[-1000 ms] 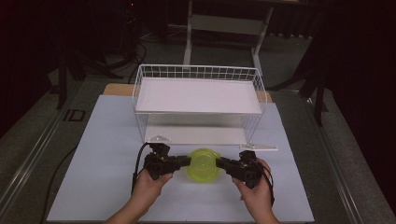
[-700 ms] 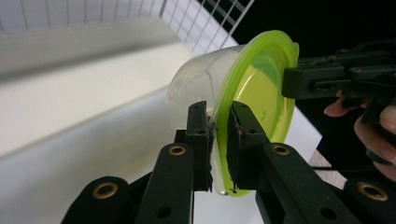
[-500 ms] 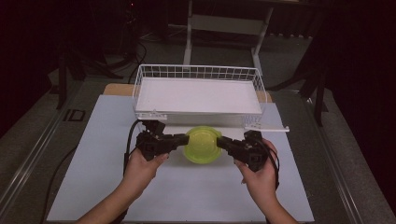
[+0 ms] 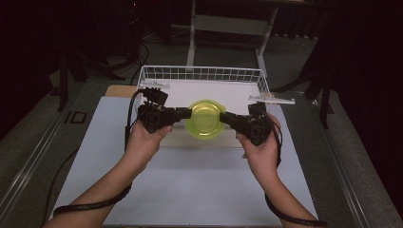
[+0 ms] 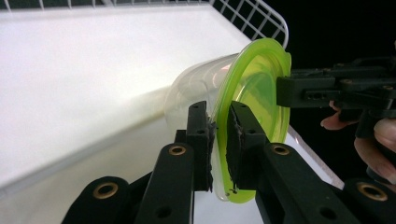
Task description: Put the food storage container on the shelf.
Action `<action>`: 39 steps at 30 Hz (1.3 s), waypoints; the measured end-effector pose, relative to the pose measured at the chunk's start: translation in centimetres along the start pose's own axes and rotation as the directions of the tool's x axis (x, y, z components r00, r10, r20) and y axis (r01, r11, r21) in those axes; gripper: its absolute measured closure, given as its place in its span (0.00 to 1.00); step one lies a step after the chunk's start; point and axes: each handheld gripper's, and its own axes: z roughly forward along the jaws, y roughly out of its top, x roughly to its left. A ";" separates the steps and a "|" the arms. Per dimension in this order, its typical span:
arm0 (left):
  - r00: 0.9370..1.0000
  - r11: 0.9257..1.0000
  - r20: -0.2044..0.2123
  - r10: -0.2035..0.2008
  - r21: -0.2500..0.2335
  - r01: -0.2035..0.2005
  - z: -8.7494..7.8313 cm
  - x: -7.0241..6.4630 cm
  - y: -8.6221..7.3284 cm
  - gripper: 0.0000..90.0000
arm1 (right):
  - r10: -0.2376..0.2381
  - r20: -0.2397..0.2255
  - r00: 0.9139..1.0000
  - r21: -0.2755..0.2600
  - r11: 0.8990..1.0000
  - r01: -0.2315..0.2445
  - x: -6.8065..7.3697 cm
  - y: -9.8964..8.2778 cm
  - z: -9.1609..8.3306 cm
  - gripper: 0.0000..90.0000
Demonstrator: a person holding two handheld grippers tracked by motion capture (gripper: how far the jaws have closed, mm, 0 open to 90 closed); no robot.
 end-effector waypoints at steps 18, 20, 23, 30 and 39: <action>0.997 0.997 -0.030 -0.077 0.015 0.077 2.2 2.6 3.9 0.90 | 0.079 0.050 0.996 0.019 0.997 -0.080 -1.7 4.0 2.8 0.88; 0.996 0.996 -0.024 -0.087 0.023 0.087 2.4 2.9 4.2 0.89 | 0.090 0.049 0.995 0.035 0.995 -0.092 -1.9 4.4 3.0 0.87; 0.995 0.995 -0.030 -0.100 0.020 0.100 2.7 3.2 4.6 0.89 | 0.117 0.044 0.992 0.060 0.991 -0.119 -2.1 4.8 3.4 0.79; 0.991 0.991 -0.046 -0.128 0.039 0.129 4.1 4.2 5.3 0.87 | 0.160 0.046 0.986 0.055 0.985 -0.162 -2.4 5.3 4.0 0.75; 0.986 0.987 -0.024 -0.163 0.014 0.163 4.8 4.7 4.7 0.73 | 0.214 0.054 0.975 0.047 0.975 -0.216 -3.9 5.2 4.6 0.68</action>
